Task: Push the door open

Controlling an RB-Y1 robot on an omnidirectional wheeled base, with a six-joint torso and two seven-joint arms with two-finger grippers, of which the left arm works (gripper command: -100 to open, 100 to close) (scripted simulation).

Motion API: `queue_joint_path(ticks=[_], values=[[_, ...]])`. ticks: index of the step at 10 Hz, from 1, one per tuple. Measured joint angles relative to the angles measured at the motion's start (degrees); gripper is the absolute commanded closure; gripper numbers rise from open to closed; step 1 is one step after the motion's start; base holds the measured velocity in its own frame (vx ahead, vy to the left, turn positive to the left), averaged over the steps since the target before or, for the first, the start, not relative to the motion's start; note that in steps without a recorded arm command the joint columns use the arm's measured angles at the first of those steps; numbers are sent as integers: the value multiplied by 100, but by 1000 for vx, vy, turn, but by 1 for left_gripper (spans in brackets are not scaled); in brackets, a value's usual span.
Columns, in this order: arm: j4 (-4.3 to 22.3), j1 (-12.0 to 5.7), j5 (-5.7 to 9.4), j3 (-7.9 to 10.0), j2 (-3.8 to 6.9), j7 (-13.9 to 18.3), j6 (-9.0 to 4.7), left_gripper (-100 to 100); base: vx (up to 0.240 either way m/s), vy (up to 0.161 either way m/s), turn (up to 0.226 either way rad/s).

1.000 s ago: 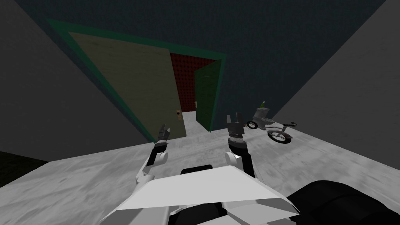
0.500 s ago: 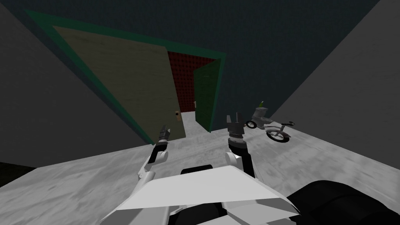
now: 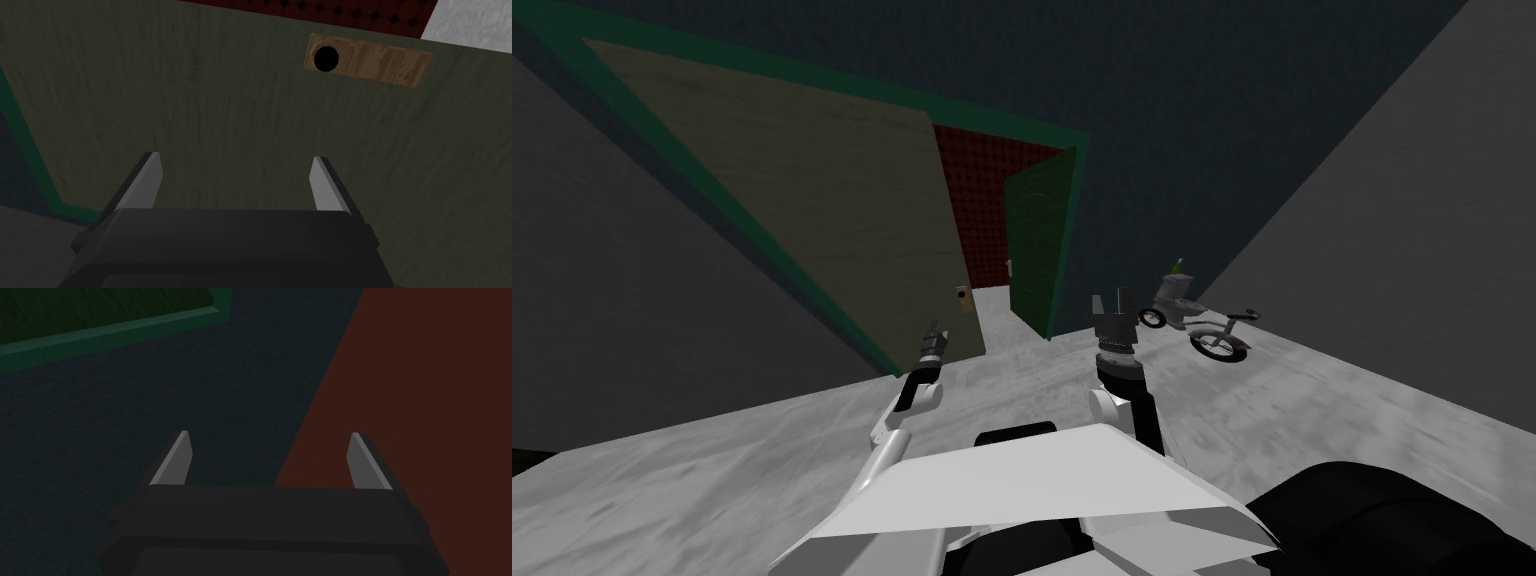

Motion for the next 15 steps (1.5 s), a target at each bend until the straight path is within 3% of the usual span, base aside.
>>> queue_joint_path(ticks=[3,15], values=[[355,-198,55,14,54,-19,-28,-100,48,12,-47],[2184,-1174,389,78,434,-84,-200,-100,67,18,-50]])
